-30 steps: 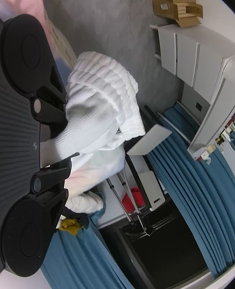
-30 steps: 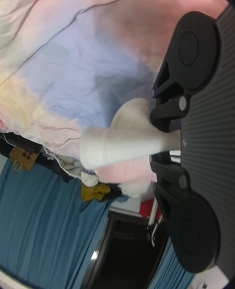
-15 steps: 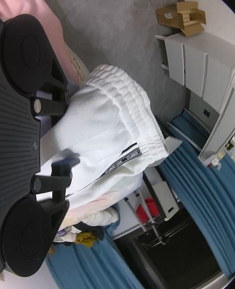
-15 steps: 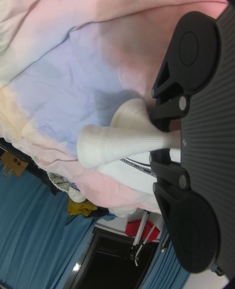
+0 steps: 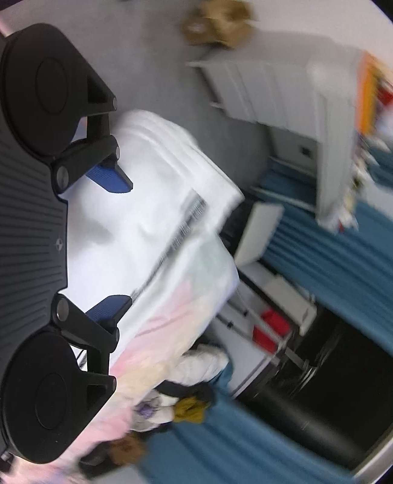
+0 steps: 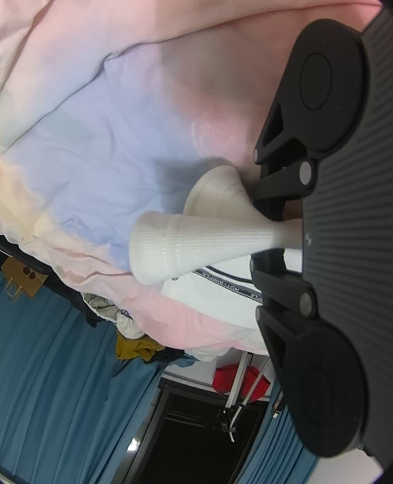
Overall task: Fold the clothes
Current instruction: 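Lift the waistband with the left gripper and fold it toward the cuff held by right, then open the left gripper and release the waistband onto the folded legs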
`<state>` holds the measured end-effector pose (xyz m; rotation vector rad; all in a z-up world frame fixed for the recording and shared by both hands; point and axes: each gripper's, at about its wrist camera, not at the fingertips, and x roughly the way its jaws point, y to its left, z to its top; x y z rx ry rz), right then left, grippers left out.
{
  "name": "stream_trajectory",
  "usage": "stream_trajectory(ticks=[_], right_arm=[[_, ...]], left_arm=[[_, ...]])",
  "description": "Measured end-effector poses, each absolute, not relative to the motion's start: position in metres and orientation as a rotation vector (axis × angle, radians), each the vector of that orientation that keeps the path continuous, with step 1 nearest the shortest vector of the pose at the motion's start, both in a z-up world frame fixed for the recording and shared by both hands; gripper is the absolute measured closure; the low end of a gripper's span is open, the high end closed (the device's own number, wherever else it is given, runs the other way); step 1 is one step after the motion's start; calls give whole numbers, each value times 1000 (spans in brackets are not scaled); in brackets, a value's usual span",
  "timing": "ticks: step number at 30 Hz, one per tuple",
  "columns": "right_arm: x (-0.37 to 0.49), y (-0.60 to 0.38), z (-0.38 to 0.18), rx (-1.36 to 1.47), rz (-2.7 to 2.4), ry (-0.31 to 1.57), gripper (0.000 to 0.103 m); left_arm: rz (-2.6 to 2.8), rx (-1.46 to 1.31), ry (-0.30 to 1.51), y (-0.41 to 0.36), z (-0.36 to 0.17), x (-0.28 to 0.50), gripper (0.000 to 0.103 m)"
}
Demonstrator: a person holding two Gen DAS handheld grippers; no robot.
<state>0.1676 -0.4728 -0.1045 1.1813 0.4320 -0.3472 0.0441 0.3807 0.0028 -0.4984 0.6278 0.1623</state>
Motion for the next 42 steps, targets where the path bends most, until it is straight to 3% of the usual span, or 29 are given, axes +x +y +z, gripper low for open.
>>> stream_trajectory(ticks=[9,22,34,42], right_arm=[[165,-472,-99,1168,-349,426,91],[164,-471,-93,1122,-347,426,91],[171,-460,-82,996,-384,454,91],[175,-452,-66,894,-393,434,91]], left_arm=[[44,-330,599,282,21,69,24],[-76,-95,659,106,-64,147,24],[-51,31,690,88,-120,153,23],[-75,41,724,95,-124,163,20]])
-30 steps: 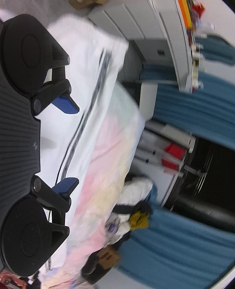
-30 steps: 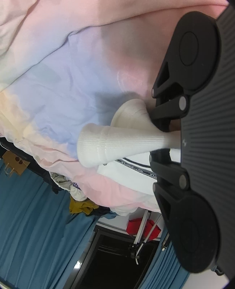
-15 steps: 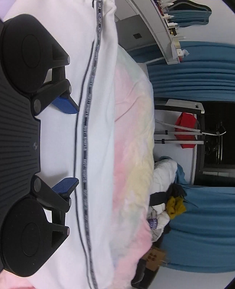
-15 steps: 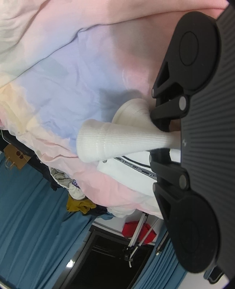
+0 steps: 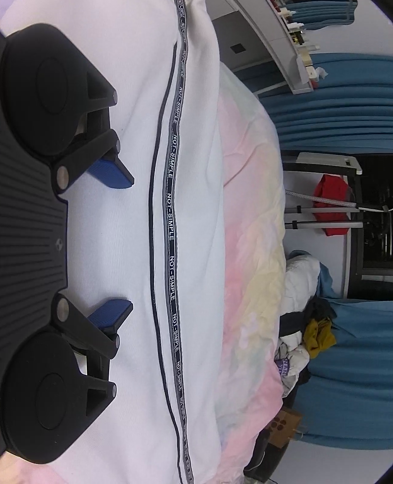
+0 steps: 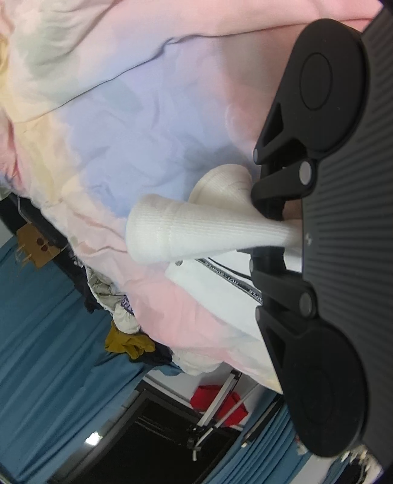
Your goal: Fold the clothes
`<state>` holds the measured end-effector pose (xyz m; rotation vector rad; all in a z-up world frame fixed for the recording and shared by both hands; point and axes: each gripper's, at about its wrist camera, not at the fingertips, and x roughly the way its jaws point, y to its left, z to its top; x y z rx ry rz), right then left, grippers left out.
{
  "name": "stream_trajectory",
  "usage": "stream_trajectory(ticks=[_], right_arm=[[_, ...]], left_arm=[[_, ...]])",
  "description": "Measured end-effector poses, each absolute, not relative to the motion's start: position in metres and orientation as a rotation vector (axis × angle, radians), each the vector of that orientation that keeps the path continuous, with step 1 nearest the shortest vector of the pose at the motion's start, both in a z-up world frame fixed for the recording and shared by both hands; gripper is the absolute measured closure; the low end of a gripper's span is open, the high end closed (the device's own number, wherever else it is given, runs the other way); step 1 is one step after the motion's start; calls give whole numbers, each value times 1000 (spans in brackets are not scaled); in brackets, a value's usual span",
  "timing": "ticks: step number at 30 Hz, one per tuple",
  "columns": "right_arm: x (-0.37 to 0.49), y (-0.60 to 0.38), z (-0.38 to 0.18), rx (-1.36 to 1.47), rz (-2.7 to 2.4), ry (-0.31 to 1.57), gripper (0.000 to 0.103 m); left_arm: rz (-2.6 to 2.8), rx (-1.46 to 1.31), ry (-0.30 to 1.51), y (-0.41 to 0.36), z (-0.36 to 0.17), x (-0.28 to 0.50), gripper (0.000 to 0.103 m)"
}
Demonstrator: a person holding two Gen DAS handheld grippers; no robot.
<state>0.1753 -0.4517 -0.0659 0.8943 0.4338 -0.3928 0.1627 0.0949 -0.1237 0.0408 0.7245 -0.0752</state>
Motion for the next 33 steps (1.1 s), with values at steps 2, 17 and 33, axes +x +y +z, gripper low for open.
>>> stream_trajectory(ticks=[2,17,33], right_arm=[[176,-439,-52,836,-395,406,91],[182,-304,64,308,-331,146,91],[137,9,-81,-585,310,332,90]], left_arm=[[-83,48,727,96,-122,163,20],[-51,-234,466,170,-24,157,21],[-8,-472,434,231,-10,133,21]])
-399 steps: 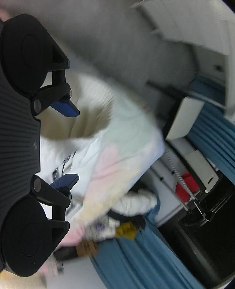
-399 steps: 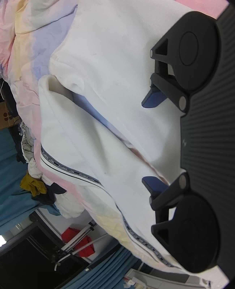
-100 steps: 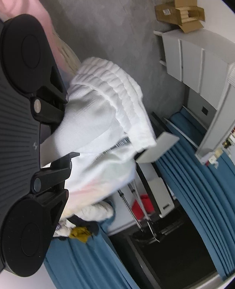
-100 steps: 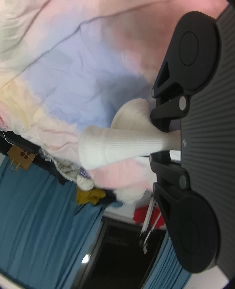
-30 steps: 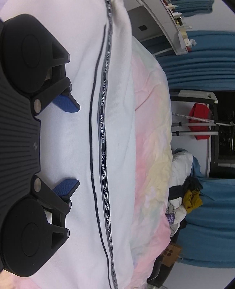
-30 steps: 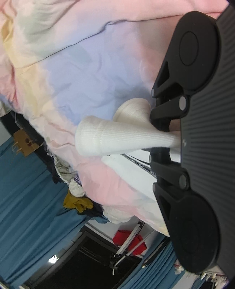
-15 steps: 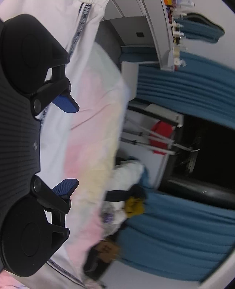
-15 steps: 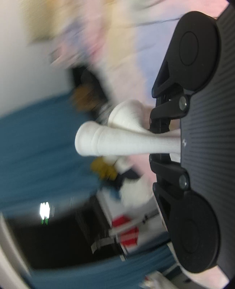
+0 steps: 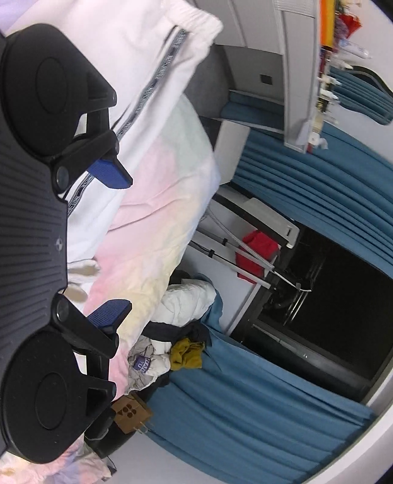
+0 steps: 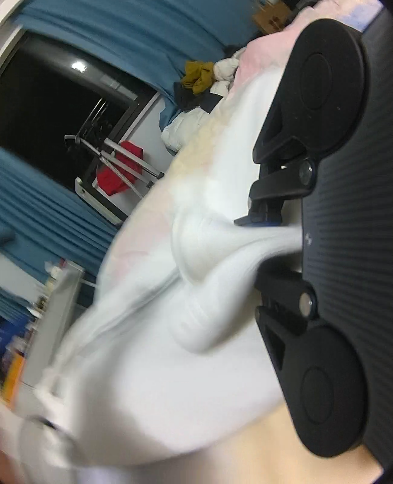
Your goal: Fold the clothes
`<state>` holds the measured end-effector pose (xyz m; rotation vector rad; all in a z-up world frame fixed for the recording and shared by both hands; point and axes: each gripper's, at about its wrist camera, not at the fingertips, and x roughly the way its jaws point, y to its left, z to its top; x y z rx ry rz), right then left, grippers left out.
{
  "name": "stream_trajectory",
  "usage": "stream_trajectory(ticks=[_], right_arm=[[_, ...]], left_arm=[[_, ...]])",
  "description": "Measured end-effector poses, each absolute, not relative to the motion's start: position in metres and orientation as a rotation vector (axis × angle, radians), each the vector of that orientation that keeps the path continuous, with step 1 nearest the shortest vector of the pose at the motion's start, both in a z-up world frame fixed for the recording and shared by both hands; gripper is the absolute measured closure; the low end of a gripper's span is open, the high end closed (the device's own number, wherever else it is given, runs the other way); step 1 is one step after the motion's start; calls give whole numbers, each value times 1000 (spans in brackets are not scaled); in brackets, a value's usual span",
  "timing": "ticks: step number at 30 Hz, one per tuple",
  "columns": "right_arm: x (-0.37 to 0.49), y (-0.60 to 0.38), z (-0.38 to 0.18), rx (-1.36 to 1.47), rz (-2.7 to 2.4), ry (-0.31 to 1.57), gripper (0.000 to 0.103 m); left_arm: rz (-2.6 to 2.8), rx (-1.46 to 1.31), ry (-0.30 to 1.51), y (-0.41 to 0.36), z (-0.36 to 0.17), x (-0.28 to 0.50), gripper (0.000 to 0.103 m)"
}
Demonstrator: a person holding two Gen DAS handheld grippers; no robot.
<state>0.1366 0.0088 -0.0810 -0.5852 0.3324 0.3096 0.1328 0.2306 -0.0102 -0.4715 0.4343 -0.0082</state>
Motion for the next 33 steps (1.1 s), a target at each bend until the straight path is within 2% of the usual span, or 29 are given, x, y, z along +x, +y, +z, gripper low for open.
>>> stream_trajectory(ticks=[5,12,14,18,19,20,22,26,30,33], right_arm=[[132,3,-46,-434,344,297,90],[136,1,-61,-420,407,354,88],[134,-2,-55,-382,413,360,80],[128,-8,-41,-353,444,430,73],[124,-10,-38,-363,455,441,68],[119,-11,-36,-372,467,451,61],[111,-18,-29,-347,493,471,57],[109,-32,-18,-222,507,504,57],[126,-46,-20,-91,530,550,56],[138,-57,-22,7,547,584,56]], left_arm=[[-26,-435,429,217,-14,133,21],[-119,-423,498,197,-33,148,22],[-172,-435,513,194,-38,153,22],[-259,-427,560,184,-51,168,25],[-275,-416,578,181,-55,171,26],[-292,-405,596,178,-59,175,28],[-326,-382,632,171,-68,183,35],[-369,-318,682,160,-82,197,36],[-393,-353,707,164,-99,210,51],[-438,-398,750,165,-109,222,56]])
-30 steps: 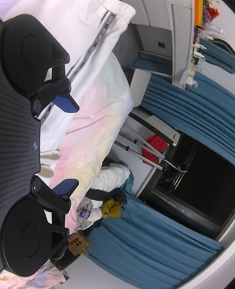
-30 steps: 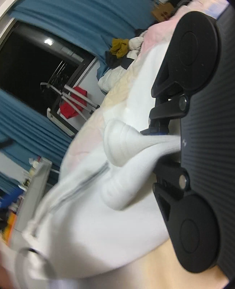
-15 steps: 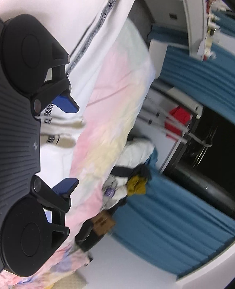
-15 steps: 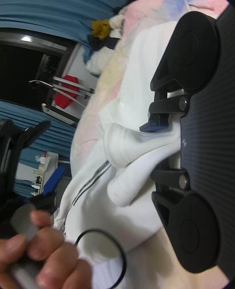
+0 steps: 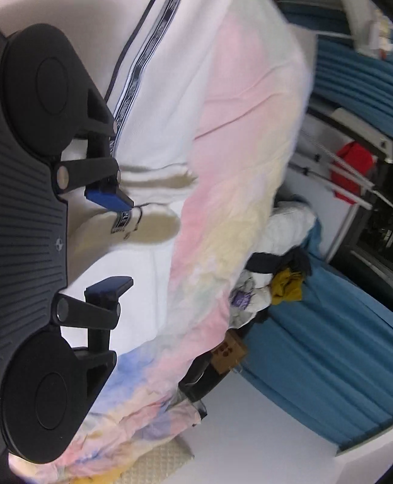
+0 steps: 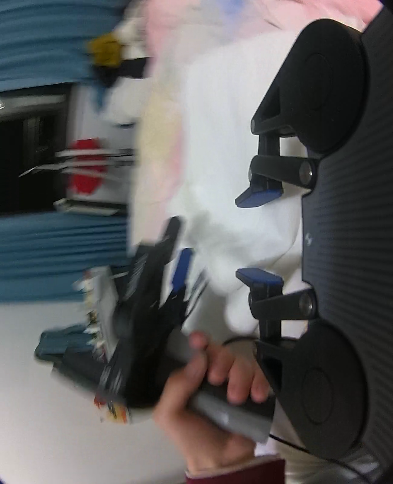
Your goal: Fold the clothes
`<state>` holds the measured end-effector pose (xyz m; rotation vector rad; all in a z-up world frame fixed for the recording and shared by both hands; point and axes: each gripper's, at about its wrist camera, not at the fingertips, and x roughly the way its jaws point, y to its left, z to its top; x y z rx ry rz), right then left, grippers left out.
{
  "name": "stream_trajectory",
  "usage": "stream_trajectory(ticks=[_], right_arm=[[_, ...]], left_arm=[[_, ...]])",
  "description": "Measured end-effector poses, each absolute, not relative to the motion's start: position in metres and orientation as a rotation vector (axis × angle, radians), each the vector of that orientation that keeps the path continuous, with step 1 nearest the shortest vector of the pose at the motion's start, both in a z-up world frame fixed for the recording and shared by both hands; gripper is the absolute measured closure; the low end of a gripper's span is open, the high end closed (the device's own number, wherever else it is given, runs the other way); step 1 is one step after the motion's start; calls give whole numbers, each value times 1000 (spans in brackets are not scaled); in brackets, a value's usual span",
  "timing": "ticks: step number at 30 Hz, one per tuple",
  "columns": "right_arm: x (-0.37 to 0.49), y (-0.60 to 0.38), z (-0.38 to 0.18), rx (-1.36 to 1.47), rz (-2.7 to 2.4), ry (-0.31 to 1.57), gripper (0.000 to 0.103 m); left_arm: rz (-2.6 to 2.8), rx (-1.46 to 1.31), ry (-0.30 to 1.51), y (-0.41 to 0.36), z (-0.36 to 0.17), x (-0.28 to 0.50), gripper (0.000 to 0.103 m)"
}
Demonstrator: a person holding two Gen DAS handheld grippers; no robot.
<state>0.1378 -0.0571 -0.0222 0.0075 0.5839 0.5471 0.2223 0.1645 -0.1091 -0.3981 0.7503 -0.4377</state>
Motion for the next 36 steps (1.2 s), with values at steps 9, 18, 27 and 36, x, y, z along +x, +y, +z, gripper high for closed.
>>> stream_trajectory(ticks=[9,18,27,36], right_arm=[[147,-56,-22,36,603,586,57],[133,-39,-18,-90,621,510,57],[141,-43,-13,-81,549,491,96],[140,-61,19,38,628,472,97]], left_arm=[[-459,-348,830,147,-129,249,97],[-449,-458,711,157,-105,244,98],[-435,-466,703,161,-104,239,98],[-385,-399,705,163,-84,225,98]])
